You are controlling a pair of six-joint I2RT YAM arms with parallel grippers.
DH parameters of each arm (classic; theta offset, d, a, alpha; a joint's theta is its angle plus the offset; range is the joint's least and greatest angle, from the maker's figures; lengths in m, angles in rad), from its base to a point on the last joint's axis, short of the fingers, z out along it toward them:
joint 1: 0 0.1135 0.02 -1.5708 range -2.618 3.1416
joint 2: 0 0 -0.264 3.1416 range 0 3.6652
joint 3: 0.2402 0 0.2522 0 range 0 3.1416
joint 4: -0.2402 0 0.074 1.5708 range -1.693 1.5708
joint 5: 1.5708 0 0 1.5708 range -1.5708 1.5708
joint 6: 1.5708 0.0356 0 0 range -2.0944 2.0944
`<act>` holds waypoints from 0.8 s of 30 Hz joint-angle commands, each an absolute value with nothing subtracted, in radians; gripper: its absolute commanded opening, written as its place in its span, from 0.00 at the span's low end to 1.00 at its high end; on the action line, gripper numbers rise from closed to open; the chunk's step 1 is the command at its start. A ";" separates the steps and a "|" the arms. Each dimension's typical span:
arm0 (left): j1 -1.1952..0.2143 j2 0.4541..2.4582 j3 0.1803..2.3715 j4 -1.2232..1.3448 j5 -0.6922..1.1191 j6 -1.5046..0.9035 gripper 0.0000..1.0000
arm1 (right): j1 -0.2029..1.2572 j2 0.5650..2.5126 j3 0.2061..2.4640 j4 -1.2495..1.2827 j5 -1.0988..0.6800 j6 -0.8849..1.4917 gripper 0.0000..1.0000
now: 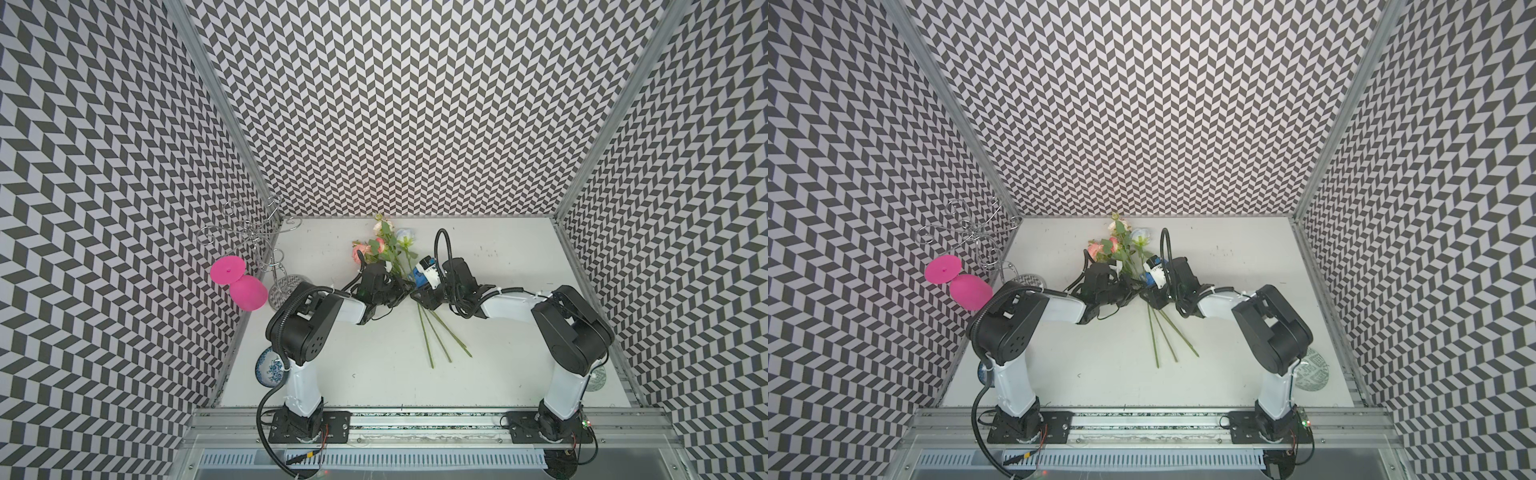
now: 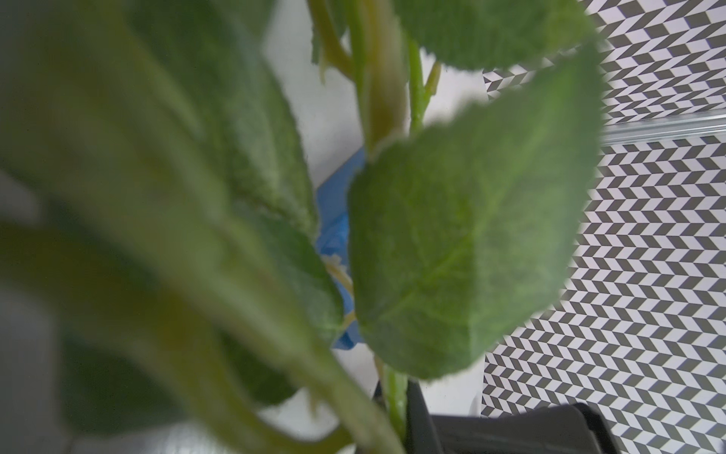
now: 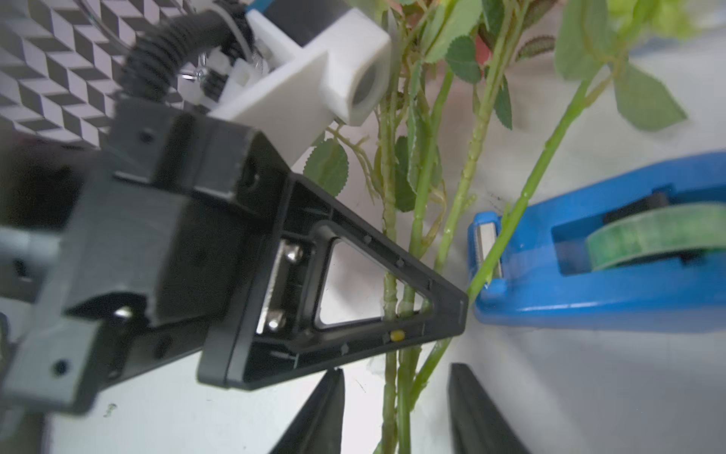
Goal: Wrap bouquets with tape
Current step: Pick up the unwrapped bouquet from the center of the board.
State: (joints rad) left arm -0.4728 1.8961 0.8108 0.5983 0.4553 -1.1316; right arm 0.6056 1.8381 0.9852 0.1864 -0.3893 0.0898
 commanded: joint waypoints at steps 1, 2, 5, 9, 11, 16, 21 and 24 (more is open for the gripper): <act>-0.479 1.914 0.805 0.649 0.463 -1.130 0.01 | 0.603 1.841 1.007 0.216 -0.375 0.080 0.53; -0.479 1.915 0.807 0.649 0.463 -1.128 0.01 | 0.603 1.852 1.012 0.212 -0.374 0.074 0.53; -0.480 1.920 0.814 0.650 0.465 -1.127 0.02 | 0.612 1.883 1.021 0.215 -0.372 0.065 0.53; -0.482 1.915 0.816 0.646 0.461 -1.129 0.03 | 0.643 1.916 1.038 0.200 -0.355 0.037 0.51; -0.482 1.914 0.818 0.643 0.465 -1.130 0.04 | 0.650 1.929 1.040 0.199 -0.322 0.040 0.50; -0.486 1.910 0.816 0.635 0.461 -1.131 0.06 | 0.650 1.960 1.077 0.175 -0.189 0.055 0.23; -0.486 1.907 0.817 0.616 0.453 -1.118 0.13 | 0.653 1.911 1.060 0.173 -0.168 0.019 0.01; -0.487 1.903 0.819 0.609 0.442 -1.106 0.30 | 0.655 1.881 1.067 0.141 -0.146 -0.019 0.00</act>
